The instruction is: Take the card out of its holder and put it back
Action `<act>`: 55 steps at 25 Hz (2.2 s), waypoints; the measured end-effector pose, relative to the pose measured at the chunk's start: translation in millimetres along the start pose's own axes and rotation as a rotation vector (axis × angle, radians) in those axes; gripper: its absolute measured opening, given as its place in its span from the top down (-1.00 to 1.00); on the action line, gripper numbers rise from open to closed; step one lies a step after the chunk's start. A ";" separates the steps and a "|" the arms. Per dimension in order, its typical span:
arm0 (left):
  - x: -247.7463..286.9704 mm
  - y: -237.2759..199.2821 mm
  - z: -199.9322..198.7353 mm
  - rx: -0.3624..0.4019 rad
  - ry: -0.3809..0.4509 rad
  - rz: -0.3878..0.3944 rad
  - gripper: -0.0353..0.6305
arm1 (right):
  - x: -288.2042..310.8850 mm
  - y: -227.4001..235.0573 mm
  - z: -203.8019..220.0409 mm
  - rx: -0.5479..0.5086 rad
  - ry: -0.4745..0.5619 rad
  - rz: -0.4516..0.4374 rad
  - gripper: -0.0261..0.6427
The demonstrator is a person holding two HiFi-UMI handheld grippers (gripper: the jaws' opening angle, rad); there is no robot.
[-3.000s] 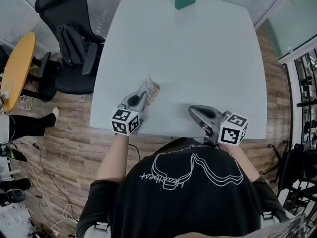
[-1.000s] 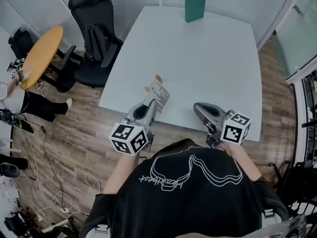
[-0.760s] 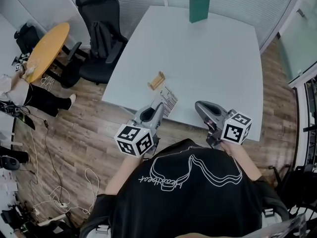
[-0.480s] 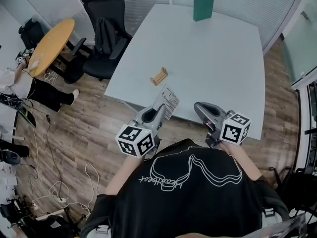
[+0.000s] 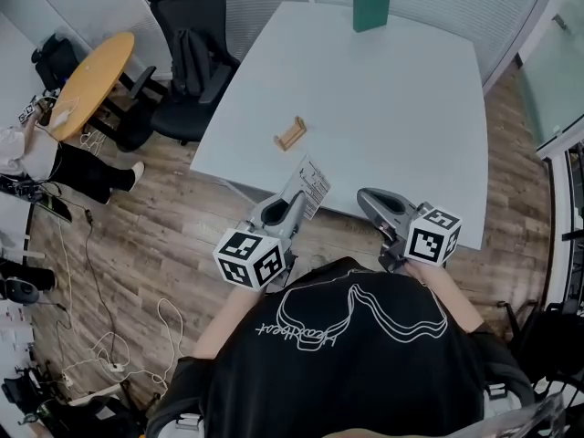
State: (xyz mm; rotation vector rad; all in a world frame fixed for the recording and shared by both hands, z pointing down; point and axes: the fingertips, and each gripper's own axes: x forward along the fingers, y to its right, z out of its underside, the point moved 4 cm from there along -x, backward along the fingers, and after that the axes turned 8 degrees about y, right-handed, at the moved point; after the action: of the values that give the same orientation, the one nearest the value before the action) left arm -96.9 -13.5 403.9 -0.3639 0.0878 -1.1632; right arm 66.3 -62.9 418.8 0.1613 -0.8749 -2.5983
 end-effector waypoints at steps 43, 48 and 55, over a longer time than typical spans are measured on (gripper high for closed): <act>97.5 -155.6 -42.9 0.139 0.009 0.065 0.82 | 66.0 60.1 -13.9 0.027 0.103 0.178 0.89; 109.1 -178.5 -36.4 0.174 0.019 0.057 0.82 | 67.6 61.7 -18.7 0.010 0.107 0.191 0.89; 126.7 -201.8 -25.0 0.214 -0.001 0.062 0.82 | 64.0 69.3 -16.4 0.026 0.109 0.224 0.89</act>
State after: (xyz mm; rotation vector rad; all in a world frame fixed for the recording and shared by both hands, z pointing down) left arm -230.3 -204.2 461.1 -0.1716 -0.0262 -1.0993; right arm 34.2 -148.1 448.5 0.1983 -0.8366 -2.3486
